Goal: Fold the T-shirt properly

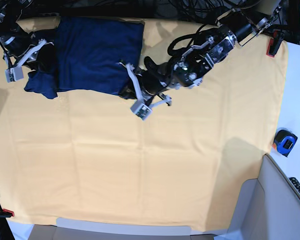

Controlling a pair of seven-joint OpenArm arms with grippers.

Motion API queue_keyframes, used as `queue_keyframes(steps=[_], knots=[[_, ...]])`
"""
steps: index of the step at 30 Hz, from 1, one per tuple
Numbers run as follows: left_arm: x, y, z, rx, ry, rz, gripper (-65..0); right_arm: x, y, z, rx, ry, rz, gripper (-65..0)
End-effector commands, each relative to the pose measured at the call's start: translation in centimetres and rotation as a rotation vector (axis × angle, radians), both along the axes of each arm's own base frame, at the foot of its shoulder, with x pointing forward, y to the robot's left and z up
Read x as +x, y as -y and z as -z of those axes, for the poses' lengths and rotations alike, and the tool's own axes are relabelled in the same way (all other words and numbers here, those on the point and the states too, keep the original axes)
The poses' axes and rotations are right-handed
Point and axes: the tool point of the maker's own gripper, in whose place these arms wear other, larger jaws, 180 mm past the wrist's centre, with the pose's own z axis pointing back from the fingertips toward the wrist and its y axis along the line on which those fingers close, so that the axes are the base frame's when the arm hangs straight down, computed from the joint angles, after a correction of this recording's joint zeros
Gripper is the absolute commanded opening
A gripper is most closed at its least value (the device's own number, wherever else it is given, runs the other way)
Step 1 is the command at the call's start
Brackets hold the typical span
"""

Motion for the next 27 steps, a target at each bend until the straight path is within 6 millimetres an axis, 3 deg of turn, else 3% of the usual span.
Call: queue_keyframes(steps=[1, 8, 13, 21, 27], knots=[[0.8, -0.3, -1.8, -0.035, 0.027, -0.025, -64.6, 0.7, -0.7, -1.0, 0.004, 0.043, -0.031, -65.0], [2.6, -5.4, -3.6, -0.025, 0.028, -0.157, -64.6, 2.3, -7.6, -0.3, 0.152, 0.004, -0.157, -65.0], [2.7, -6.2, -3.5, -0.005, 0.037, -0.161, -64.6, 3.5, -11.5, -0.5, 0.282, -0.049, -0.143, -65.0], [2.7, -6.2, -3.5, -0.005, 0.037, -0.161, -64.6, 3.6, -14.7, 1.5, 0.148, -0.086, -0.225, -65.0], [2.7, -6.2, -3.5, -0.006, 0.036, -0.161, -64.6, 2.7, -15.8, 3.7, -0.029, -0.135, -0.294, -64.5]])
